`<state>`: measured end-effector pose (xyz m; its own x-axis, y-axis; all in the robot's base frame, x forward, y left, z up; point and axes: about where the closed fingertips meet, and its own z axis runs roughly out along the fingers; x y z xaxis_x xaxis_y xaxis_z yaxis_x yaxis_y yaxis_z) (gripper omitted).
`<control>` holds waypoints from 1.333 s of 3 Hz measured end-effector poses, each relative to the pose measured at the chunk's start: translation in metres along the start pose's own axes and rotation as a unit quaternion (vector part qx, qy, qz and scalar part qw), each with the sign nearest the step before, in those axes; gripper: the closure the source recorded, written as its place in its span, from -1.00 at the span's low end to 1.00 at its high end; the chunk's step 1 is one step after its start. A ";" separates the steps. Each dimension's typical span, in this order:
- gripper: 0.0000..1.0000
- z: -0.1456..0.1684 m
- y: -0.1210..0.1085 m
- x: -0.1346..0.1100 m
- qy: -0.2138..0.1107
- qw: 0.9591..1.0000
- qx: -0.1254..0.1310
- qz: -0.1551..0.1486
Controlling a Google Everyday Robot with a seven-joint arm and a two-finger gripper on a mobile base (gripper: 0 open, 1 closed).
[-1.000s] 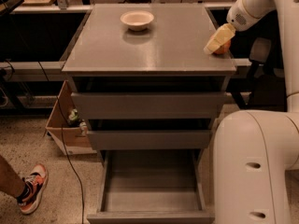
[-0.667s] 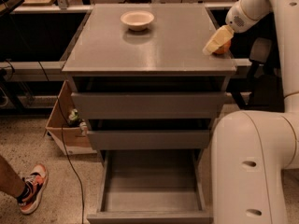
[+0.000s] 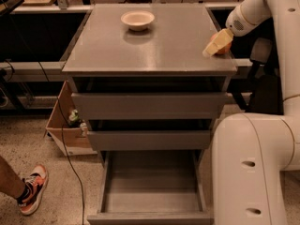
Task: Place orange into bottom drawer
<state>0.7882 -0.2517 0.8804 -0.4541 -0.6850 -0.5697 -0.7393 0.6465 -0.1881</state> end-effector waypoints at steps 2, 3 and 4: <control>-1.00 0.010 -0.003 0.010 -0.003 1.000 -0.004 0.009; -1.00 0.012 -0.003 0.011 -0.003 1.000 -0.005 0.011; -1.00 0.018 -0.004 0.015 -0.005 1.000 -0.008 0.018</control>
Offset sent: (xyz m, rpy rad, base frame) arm 0.0446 -0.0384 0.0138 0.0225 0.0199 -0.0159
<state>0.7935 -0.2589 0.8578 -0.4745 -0.6582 -0.5845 -0.7307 0.6648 -0.1556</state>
